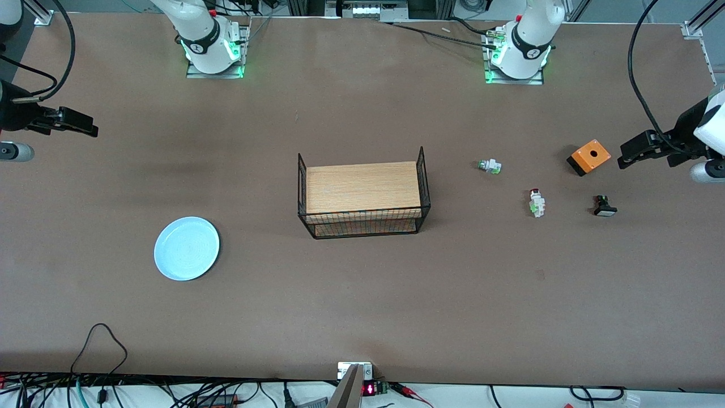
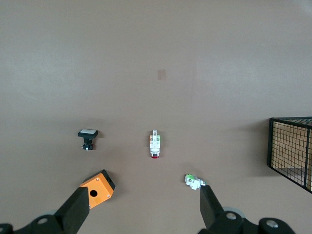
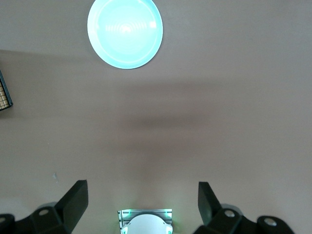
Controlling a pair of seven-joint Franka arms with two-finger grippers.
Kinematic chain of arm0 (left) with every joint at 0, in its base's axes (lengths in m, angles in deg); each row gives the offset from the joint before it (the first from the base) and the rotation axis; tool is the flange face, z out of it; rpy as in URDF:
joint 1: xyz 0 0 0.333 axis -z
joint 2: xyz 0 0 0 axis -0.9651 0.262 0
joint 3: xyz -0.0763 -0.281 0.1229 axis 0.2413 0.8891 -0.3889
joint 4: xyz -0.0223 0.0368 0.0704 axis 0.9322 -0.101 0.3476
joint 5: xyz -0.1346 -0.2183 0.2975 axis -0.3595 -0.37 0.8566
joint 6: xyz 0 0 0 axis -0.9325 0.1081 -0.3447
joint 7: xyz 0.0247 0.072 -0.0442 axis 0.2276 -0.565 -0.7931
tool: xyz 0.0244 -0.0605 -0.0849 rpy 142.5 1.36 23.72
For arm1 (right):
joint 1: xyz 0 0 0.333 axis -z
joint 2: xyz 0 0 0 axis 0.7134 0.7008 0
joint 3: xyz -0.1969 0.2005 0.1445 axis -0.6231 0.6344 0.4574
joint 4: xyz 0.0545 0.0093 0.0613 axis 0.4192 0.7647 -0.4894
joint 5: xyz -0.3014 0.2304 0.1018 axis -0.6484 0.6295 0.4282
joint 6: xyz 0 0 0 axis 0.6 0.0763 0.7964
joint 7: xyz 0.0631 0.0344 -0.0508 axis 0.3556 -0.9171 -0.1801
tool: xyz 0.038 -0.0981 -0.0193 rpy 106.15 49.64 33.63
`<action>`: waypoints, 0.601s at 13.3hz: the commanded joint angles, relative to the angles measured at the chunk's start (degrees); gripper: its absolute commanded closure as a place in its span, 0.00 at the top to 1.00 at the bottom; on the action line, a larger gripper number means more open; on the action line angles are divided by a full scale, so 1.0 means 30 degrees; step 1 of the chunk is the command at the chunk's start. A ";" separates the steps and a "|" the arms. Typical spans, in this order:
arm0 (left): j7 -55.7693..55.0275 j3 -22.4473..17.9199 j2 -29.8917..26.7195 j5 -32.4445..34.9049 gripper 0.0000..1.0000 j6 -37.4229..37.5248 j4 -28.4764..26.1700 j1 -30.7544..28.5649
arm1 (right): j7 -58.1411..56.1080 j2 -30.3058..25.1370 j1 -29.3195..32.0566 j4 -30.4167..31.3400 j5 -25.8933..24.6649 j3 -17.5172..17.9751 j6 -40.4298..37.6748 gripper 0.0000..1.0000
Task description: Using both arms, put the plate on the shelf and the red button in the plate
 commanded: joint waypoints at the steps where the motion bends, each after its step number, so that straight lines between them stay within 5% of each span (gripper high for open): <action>1: -0.0076 0.0087 -0.0485 -0.0182 1.00 0.0125 -0.0398 -0.0092 | 0.0257 0.0195 -0.0031 -0.0596 0.0189 0.0037 -0.0483 1.00; 8: -0.0076 0.0029 -0.0311 -0.0211 1.00 0.0126 -0.0282 -0.0092 | 0.0257 0.0195 -0.0031 -0.0596 0.0189 0.0037 -0.0483 1.00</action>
